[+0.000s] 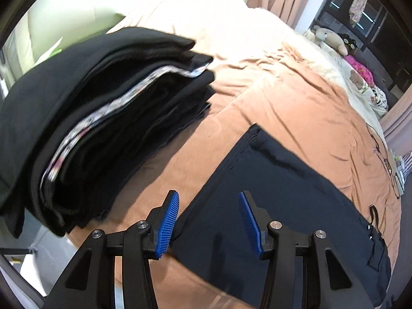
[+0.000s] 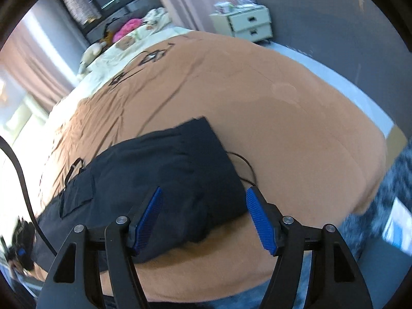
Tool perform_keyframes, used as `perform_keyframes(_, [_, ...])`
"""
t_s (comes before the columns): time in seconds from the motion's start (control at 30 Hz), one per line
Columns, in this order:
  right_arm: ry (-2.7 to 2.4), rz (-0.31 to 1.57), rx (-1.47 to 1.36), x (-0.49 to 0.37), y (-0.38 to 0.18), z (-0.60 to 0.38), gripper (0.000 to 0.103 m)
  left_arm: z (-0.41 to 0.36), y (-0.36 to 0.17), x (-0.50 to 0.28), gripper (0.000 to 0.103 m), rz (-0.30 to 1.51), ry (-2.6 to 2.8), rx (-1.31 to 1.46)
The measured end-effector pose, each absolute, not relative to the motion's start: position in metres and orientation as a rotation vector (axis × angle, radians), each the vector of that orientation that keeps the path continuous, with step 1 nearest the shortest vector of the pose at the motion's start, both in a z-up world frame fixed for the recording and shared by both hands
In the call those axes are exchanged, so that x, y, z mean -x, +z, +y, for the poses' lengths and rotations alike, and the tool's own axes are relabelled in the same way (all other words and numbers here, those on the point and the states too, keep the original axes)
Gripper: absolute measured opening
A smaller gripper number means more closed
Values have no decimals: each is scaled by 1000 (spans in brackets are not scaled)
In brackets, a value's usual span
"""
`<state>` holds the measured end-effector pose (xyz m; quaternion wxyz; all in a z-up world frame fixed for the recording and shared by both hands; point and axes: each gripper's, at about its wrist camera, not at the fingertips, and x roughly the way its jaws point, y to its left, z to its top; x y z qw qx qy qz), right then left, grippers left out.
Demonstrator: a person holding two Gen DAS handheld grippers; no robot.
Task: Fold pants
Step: 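Open both tools to release the pants, then move both tools onto the folded pants and close them on the fabric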
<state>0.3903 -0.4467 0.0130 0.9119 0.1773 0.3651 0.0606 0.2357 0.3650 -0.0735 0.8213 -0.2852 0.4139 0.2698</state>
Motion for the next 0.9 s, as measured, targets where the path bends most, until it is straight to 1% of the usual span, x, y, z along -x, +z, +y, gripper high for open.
perform_keyframes(0.17, [142, 762, -289, -418, 9, -423, 66, 362, -67, -259, 53, 874, 534, 604])
perform_keyframes(0.2, [139, 764, -279, -418, 3, -435, 66, 361, -67, -264, 53, 875, 529, 603])
perform_keyframes(0.37, [141, 782, -241, -440, 1, -430, 66, 359, -68, -296, 54, 890, 504, 588])
perform_keyframes(0.9, [321, 822, -24, -500, -5, -342, 66, 360, -100, -378, 54, 937, 507, 619])
